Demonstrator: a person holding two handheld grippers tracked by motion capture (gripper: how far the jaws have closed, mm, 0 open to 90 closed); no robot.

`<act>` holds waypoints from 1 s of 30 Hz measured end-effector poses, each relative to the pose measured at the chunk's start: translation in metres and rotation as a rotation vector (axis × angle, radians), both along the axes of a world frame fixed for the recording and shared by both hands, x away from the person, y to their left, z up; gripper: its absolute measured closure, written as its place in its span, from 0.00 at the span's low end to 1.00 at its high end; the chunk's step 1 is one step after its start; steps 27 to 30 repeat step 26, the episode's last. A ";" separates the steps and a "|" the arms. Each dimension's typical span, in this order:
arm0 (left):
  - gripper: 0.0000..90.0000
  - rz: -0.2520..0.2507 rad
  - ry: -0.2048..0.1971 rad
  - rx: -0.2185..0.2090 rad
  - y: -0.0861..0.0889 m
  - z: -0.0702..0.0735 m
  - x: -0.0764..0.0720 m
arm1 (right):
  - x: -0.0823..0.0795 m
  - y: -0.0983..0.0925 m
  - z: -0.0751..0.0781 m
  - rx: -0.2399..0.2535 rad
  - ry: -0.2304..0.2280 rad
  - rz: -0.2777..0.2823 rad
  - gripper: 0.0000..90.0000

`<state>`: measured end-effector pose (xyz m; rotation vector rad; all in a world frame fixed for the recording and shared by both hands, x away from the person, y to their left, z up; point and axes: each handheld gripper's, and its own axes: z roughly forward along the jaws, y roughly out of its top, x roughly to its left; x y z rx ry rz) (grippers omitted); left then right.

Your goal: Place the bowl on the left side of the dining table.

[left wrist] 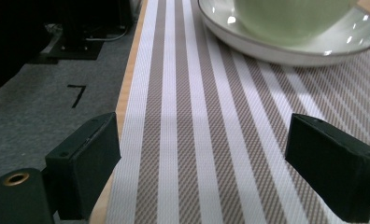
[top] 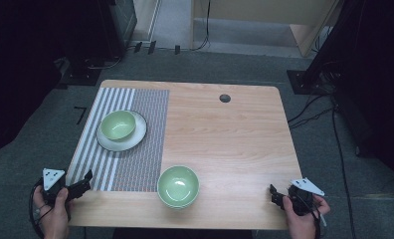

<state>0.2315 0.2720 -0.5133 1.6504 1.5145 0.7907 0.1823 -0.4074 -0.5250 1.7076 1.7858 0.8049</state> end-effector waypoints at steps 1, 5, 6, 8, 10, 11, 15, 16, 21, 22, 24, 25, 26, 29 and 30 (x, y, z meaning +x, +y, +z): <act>0.11 0.000 0.013 0.002 0.001 0.000 0.000 | 0.000 0.000 0.000 0.000 0.000 0.000 0.17; 0.11 0.003 0.061 0.028 0.001 -0.001 0.000 | 0.000 0.000 0.000 0.000 0.000 0.000 0.17; 0.11 -0.001 0.064 0.039 0.000 -0.001 0.001 | 0.000 0.000 0.000 0.000 0.000 0.000 0.17; 0.11 -0.003 0.069 0.056 -0.002 -0.001 0.001 | 0.000 0.000 0.000 0.000 0.000 -0.001 0.17; 0.11 -0.004 0.115 0.114 -0.007 -0.003 0.003 | 0.000 0.000 0.000 0.000 0.000 0.000 0.17; 0.11 -0.013 0.141 0.159 -0.012 -0.004 0.006 | 0.000 0.000 0.000 0.002 0.001 -0.001 0.17; 0.11 -0.009 0.174 0.090 -0.007 -0.005 0.009 | 0.000 0.000 0.000 0.002 0.001 -0.001 0.17; 0.11 -0.009 0.174 0.090 -0.007 -0.005 0.009 | 0.001 0.000 0.000 0.003 0.001 -0.003 0.17; 0.11 -0.004 0.183 0.067 -0.005 -0.005 0.010 | 0.002 0.001 0.000 0.003 -0.001 -0.006 0.17; 0.11 -0.004 0.183 0.067 -0.005 -0.005 0.010 | 0.002 0.001 0.000 0.003 -0.001 -0.006 0.17; 0.11 -0.003 0.183 0.066 -0.005 -0.005 0.010 | 0.002 0.001 0.000 0.003 -0.001 -0.005 0.17; 0.11 -0.004 0.183 0.067 -0.005 -0.005 0.010 | 0.002 0.001 0.000 0.003 -0.001 -0.006 0.17; 0.11 -0.004 0.183 0.067 -0.005 -0.005 0.010 | 0.002 0.001 0.000 0.004 -0.001 -0.006 0.17; 0.11 -0.004 0.183 0.067 -0.005 -0.005 0.010 | 0.002 0.001 0.000 0.004 -0.001 -0.006 0.17; 0.11 -0.004 0.183 0.067 -0.005 -0.005 0.010 | 0.002 0.001 0.000 0.004 -0.001 -0.006 0.17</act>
